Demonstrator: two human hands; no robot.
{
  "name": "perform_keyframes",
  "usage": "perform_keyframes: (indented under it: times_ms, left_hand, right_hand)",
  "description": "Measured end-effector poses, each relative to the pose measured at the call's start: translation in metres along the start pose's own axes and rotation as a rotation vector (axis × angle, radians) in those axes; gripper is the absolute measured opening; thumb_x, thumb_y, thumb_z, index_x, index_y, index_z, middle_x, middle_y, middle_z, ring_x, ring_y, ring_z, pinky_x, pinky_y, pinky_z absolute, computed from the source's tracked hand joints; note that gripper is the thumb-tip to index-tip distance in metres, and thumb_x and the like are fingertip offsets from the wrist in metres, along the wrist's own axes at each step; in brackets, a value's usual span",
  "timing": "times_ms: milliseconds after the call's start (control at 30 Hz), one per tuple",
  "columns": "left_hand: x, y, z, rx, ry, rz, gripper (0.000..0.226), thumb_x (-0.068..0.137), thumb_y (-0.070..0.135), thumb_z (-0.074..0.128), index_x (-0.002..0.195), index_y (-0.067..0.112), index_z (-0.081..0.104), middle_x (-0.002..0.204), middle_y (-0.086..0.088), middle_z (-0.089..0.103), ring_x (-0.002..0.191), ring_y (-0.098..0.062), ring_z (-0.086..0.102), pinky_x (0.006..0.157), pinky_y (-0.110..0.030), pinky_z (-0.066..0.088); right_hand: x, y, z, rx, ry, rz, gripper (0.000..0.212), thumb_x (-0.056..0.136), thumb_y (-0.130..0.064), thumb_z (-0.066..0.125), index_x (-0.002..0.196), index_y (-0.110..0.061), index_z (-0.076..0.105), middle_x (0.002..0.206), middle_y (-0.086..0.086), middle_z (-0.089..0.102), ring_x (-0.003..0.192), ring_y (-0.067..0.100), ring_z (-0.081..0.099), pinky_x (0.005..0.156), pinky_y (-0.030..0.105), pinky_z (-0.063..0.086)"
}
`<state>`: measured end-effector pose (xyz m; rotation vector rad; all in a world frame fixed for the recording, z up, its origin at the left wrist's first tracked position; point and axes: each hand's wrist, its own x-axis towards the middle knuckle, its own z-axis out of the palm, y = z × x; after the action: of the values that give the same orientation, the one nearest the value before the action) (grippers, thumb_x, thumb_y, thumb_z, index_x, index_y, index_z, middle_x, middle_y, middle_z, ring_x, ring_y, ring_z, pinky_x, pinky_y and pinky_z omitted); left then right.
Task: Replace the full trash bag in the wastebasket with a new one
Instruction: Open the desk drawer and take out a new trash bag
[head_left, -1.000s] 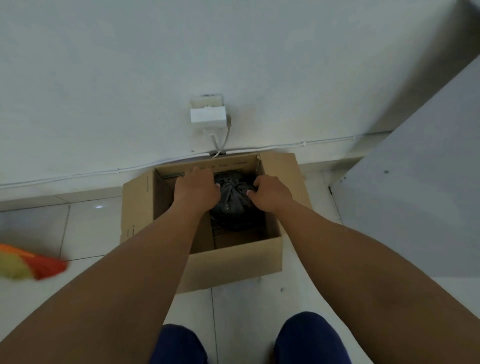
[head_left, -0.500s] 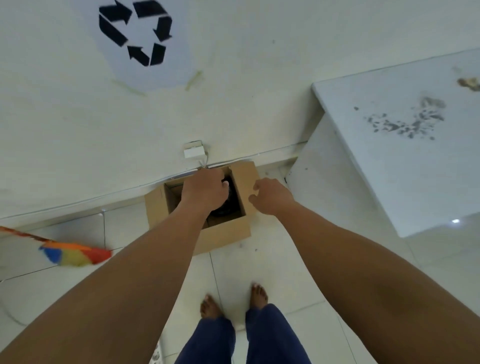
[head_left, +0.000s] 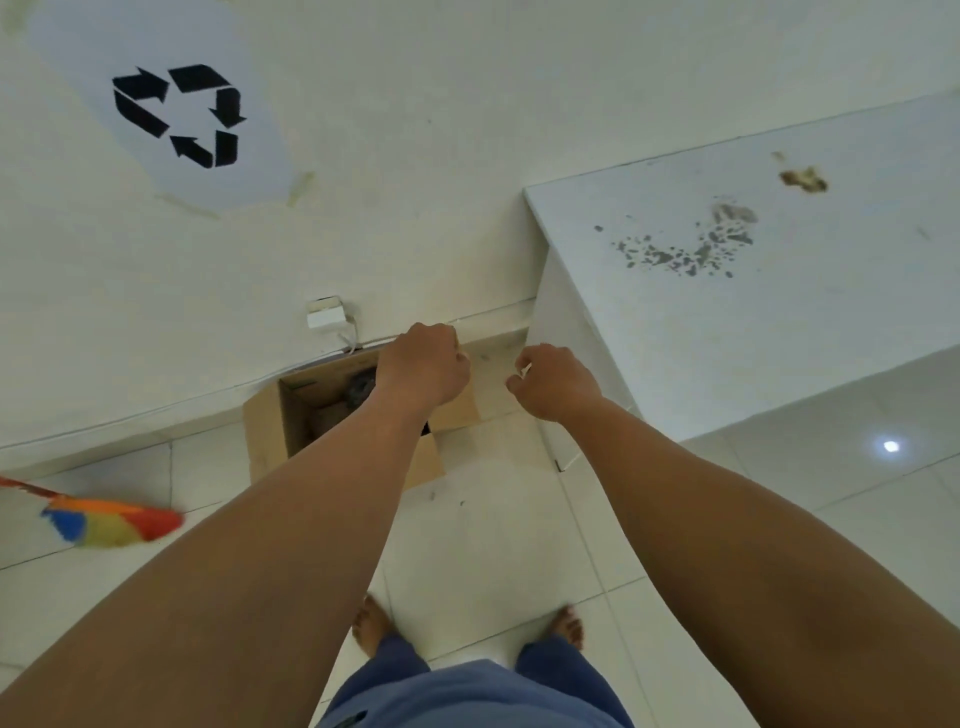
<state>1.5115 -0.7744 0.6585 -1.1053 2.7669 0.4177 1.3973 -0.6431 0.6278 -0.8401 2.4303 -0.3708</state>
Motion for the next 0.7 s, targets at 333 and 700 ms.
perform_keyframes:
  times_ms: [333,700]
  left_hand:
    - [0.004,0.195,0.050,-0.096,-0.021,0.023,0.025,0.093,0.034,0.049,0.107,0.021,0.065,0.100,-0.003,0.066,0.092,-0.027,0.063,0.073,-0.033,0.048]
    - [0.058,0.348,0.096,-0.068,-0.060,0.101,0.026,0.095,0.038,0.049,0.107,0.022,0.066,0.102,-0.001,0.064,0.087,-0.024,0.061,0.074,-0.031,0.044]
  right_hand:
    - [-0.014,0.169,-0.088,0.042,0.059,0.057,0.040,0.091,-0.046,0.061,0.125,-0.026,0.063,0.123,-0.002,0.064,0.110,0.022,0.063,0.092,0.035,0.049]
    - [0.009,0.322,-0.160,0.072,0.107,0.183,0.036,0.092,-0.045,0.059,0.123,-0.027,0.063,0.117,-0.005,0.068,0.104,0.020,0.065,0.089,0.032,0.049]
